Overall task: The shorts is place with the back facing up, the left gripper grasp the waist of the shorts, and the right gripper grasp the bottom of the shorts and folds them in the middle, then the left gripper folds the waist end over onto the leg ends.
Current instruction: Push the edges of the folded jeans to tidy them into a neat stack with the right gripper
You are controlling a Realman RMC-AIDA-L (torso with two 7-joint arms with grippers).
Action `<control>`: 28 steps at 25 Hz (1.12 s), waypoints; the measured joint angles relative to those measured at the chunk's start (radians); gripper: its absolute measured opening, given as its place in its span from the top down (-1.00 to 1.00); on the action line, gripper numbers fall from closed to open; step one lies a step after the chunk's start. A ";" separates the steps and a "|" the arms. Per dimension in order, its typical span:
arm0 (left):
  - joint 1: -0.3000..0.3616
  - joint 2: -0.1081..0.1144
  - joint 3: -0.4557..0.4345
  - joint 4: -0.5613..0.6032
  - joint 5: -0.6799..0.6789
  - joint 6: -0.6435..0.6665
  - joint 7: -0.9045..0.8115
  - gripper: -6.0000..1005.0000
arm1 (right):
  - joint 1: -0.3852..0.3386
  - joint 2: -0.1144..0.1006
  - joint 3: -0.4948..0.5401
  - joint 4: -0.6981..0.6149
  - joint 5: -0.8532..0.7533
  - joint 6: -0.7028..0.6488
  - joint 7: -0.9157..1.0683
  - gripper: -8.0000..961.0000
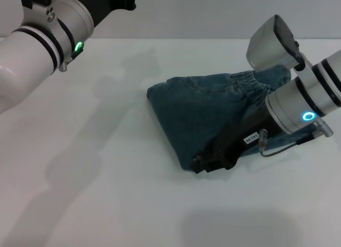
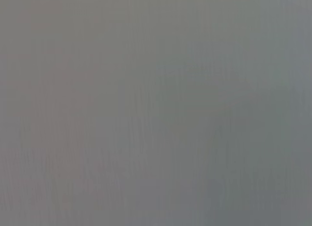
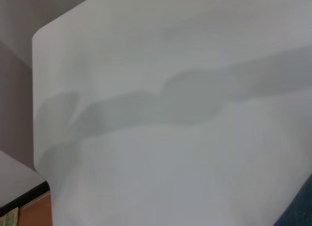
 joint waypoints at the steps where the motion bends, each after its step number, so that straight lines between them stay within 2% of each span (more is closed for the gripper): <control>1: 0.000 0.000 0.000 0.000 0.000 0.000 0.000 0.99 | 0.001 0.000 0.000 0.011 0.000 0.008 0.003 0.57; 10: 0.002 0.000 -0.007 -0.004 0.000 0.000 0.000 0.99 | 0.003 0.005 -0.042 0.100 0.017 0.085 0.009 0.56; 17: 0.001 0.000 -0.007 -0.004 0.000 0.000 0.000 0.99 | 0.002 0.007 -0.065 0.115 0.019 0.123 0.022 0.57; 28: 0.002 -0.001 -0.004 -0.004 0.000 0.003 -0.002 0.99 | 0.004 0.007 -0.169 0.118 0.020 0.218 0.065 0.56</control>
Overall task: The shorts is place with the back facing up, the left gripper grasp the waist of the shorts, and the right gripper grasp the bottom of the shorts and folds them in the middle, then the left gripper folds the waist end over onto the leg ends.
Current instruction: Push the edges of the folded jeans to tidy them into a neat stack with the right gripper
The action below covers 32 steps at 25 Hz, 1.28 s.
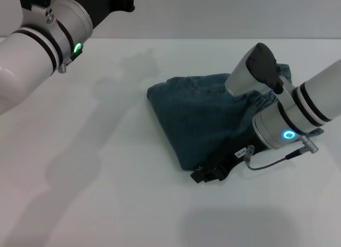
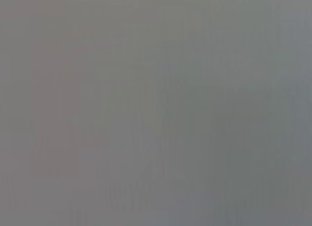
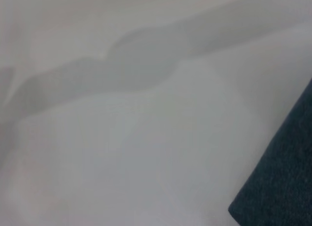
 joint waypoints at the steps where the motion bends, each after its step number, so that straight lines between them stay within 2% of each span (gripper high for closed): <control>1: -0.001 0.000 0.001 0.000 0.000 0.000 0.000 0.99 | 0.001 0.000 -0.001 -0.004 0.000 0.004 0.000 0.56; 32: -0.004 -0.002 0.013 -0.017 0.000 -0.003 -0.002 0.99 | 0.052 0.000 -0.002 -0.005 -0.002 0.114 0.000 0.57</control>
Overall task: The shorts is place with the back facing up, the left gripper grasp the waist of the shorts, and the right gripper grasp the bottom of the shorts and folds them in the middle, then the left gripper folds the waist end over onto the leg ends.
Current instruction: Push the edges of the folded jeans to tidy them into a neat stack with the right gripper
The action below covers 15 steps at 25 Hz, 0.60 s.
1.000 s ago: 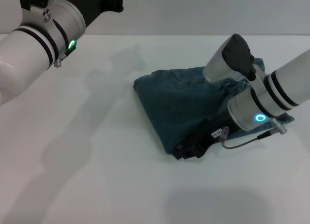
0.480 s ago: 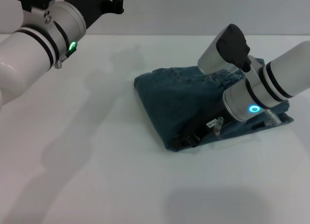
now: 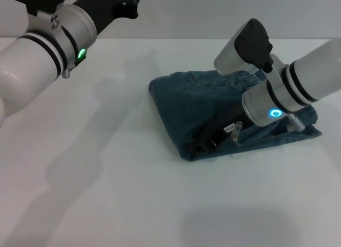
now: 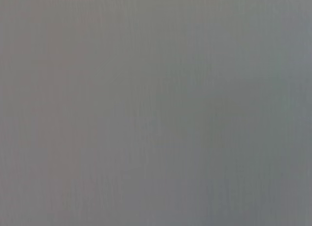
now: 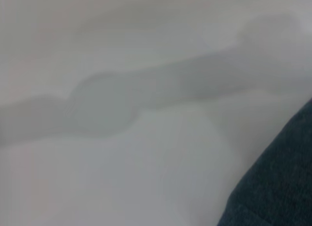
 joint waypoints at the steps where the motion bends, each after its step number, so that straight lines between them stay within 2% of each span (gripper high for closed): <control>1: 0.000 0.000 0.004 -0.003 0.000 0.000 0.000 0.99 | 0.001 0.000 0.000 -0.001 0.000 0.003 0.000 0.57; 15: 0.003 0.000 0.013 -0.004 0.000 0.000 0.002 0.99 | 0.023 -0.003 0.000 0.005 0.000 0.079 0.000 0.57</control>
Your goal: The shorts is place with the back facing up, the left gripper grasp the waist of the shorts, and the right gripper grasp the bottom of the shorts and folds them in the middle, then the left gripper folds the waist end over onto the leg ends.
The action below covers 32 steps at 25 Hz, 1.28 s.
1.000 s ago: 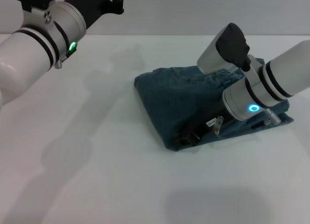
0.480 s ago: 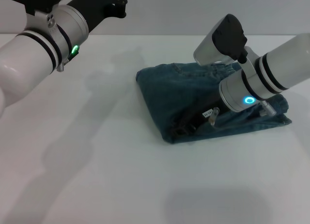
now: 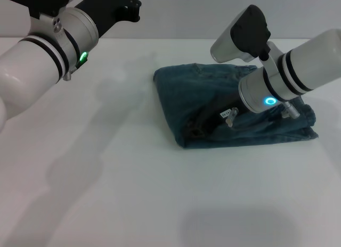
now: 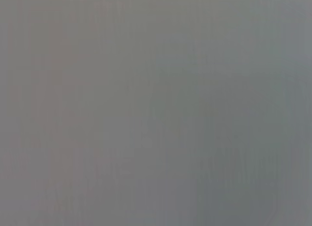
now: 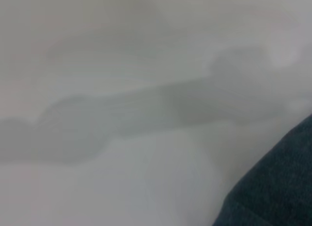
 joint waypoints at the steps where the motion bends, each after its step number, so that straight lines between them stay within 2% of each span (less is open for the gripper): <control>1: 0.000 0.000 0.001 0.000 0.000 0.000 0.000 0.99 | 0.001 0.000 0.000 0.000 0.000 0.008 0.000 0.57; 7: -0.002 0.000 0.001 -0.002 0.000 0.001 0.002 0.99 | 0.003 0.000 0.000 -0.005 -0.003 -0.010 -0.002 0.57; 10: -0.002 0.000 0.000 -0.002 0.000 0.001 0.002 0.99 | -0.030 0.000 0.000 -0.056 0.005 -0.058 -0.022 0.57; 13: -0.004 0.002 -0.005 -0.002 0.000 0.005 0.002 0.99 | -0.116 0.000 0.003 -0.178 0.046 -0.125 -0.063 0.57; 17: -0.004 0.003 -0.007 -0.002 0.000 0.006 0.002 0.99 | -0.255 -0.004 0.033 -0.341 0.208 -0.218 -0.184 0.57; 20: -0.005 0.003 -0.006 -0.002 0.000 0.006 0.002 0.99 | -0.351 -0.005 0.088 -0.409 0.339 -0.279 -0.337 0.57; 21: -0.003 0.003 -0.003 0.001 0.000 0.006 0.002 0.99 | -0.418 -0.003 0.143 -0.417 0.451 -0.310 -0.468 0.57; 22: -0.003 0.003 -0.003 0.001 0.000 0.006 0.002 0.99 | -0.418 -0.003 0.143 -0.417 0.451 -0.310 -0.468 0.58; 26: 0.007 0.001 0.004 0.006 -0.002 0.001 0.002 0.99 | -0.539 -0.003 0.249 -0.331 0.758 -0.351 -0.788 0.58; 31: 0.023 0.000 0.050 0.005 -0.004 -0.063 -0.005 0.99 | -0.643 -0.002 0.360 -0.096 1.151 -0.407 -1.236 0.58; 32: 0.032 0.001 0.088 0.000 -0.004 -0.135 -0.007 0.99 | -0.648 -0.002 0.376 -0.039 1.224 -0.415 -1.317 0.58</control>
